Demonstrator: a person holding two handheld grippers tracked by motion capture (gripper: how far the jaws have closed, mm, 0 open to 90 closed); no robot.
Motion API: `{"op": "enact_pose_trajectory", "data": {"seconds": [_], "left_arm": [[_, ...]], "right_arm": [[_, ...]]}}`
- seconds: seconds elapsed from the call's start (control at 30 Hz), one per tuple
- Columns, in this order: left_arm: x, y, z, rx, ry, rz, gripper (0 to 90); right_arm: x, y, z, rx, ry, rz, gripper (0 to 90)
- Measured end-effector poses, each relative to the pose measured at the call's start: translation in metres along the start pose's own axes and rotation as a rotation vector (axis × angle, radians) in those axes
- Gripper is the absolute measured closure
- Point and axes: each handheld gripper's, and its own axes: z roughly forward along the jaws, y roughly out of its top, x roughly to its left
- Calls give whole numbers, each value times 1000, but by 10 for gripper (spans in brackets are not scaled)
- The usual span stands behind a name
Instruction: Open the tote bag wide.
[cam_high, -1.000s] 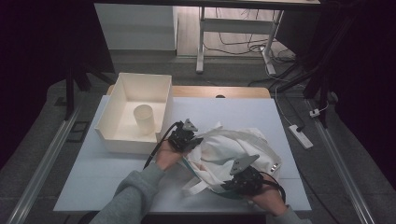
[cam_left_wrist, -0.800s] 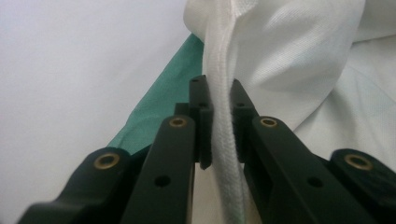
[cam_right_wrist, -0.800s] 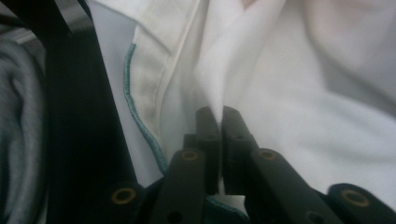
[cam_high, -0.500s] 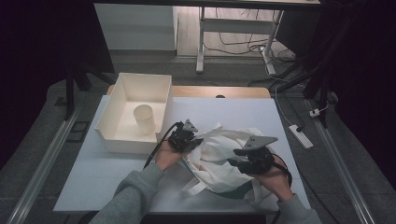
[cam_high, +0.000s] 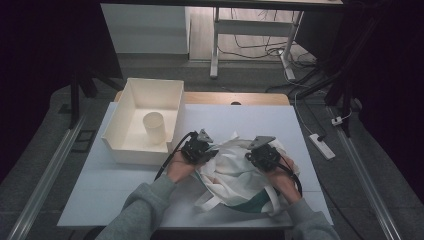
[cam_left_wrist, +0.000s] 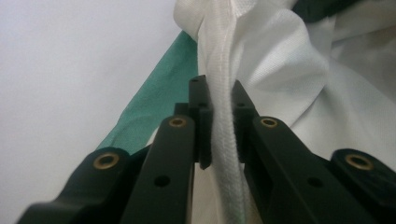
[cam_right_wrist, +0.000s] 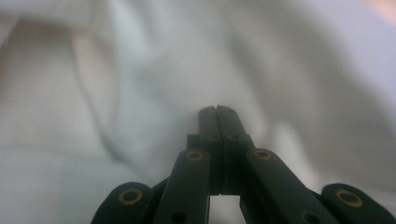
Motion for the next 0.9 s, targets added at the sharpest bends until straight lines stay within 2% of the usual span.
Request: {"op": "enact_pose_trajectory", "data": {"seconds": [0.07,0.1,0.13,0.17,0.2,0.27,0.3,0.37,0.43,0.47,0.5,0.57,0.6,0.63,0.7,0.8,0.9], "left_arm": [[0,0,0,0,-1,0,836],[0,0,0,-2,-1,-1,836],[0,0,0,-3,-2,-3,836],[0,0,0,-3,-1,-2,835],[0,0,-1,-3,-1,-2,835],[1,0,0,-3,-3,-1,835],[1,0,0,-5,-3,-1,835],[1,0,0,-6,-5,-3,835],[1,0,0,-6,-3,-1,835],[0,0,-1,-6,-3,0,835],[0,0,-1,-6,-3,0,835],[-1,0,-1,-5,0,6,835],[-1,0,-1,-7,1,7,835],[-1,1,-2,-8,0,8,835],[-2,1,-1,-8,-3,5,835],[-2,0,0,-7,-8,2,833],[-1,0,0,-10,-7,2,832]], "right_arm": [[-8,7,-6,-59,-42,16,900],[-12,10,-8,-74,-30,18,900],[-15,13,-8,-75,1,27,900],[-17,14,-7,-67,67,42,900],[-17,14,-5,-64,128,53,900],[-11,11,-2,-49,211,55,900],[-5,9,0,-36,252,41,900],[9,6,0,-2,302,8,900],[24,2,0,36,328,-45,900],[29,0,2,57,325,-71,900],[34,-2,6,86,301,-93,900],[36,-5,12,95,253,-102,900],[36,-4,14,95,244,-102,900],[36,-4,16,98,220,-119,900],[35,-2,22,107,142,-159,900],[28,-2,35,103,93,-149,900],[15,1,44,73,89,-101,900]]}}
